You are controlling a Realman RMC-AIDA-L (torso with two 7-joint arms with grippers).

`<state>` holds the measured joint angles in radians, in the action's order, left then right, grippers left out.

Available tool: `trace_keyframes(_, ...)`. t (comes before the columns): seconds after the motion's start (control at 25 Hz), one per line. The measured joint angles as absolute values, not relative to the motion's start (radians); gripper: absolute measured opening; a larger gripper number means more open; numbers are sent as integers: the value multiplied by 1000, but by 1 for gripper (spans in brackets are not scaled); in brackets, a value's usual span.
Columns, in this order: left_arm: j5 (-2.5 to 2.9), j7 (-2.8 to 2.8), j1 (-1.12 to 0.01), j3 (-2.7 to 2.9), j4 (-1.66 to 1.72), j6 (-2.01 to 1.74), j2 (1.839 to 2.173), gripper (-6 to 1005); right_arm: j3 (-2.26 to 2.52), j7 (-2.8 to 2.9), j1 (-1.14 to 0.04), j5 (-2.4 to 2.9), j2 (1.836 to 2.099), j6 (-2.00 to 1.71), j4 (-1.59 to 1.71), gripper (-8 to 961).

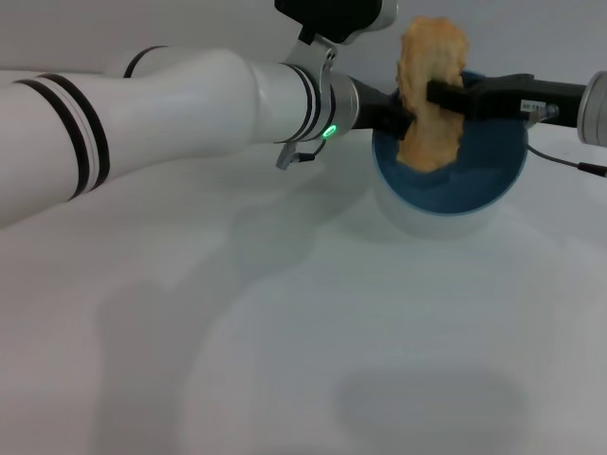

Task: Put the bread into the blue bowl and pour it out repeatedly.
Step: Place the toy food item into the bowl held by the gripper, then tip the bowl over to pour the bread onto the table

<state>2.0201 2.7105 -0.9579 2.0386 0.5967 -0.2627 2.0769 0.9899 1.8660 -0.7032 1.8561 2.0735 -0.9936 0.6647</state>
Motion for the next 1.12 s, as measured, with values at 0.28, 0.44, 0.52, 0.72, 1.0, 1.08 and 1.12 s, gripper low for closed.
trace_keyframes(0.28, 2019, 2708, -958, 2038, 571, -226, 2077, 0, 978, 1886, -663, 1836, 2072, -1038, 697, 363)
trace_keyframes(0.44, 2018, 2707, -966, 2033, 547, -213, 2076, 0, 976, 1924, -593, 1796, 2071, -1049, 790, 419)
trace_keyframes(0.52, 2018, 2705, -967, 2029, 547, -208, 2075, 0, 976, 1926, -581, 1784, 2070, -1052, 801, 422)
trace_keyframes(0.72, 2019, 2704, -967, 2028, 543, -195, 2074, -1, 972, 1926, -540, 1765, 2069, -1056, 844, 424)
trace_keyframes(1.0, 2020, 2703, -953, 2038, 522, -104, 2076, -1, 838, 1844, -448, 1667, 2073, -1098, 876, 446)
trace_keyframes(1.08, 2021, 2705, -950, 2046, 524, -79, 2077, -1, 784, 1784, -420, 1642, 2071, -1101, 850, 454)
trace_keyframes(1.12, 2020, 2707, -951, 2048, 523, -75, 2077, -1, 753, 1763, -406, 1638, 2070, -1101, 832, 458)
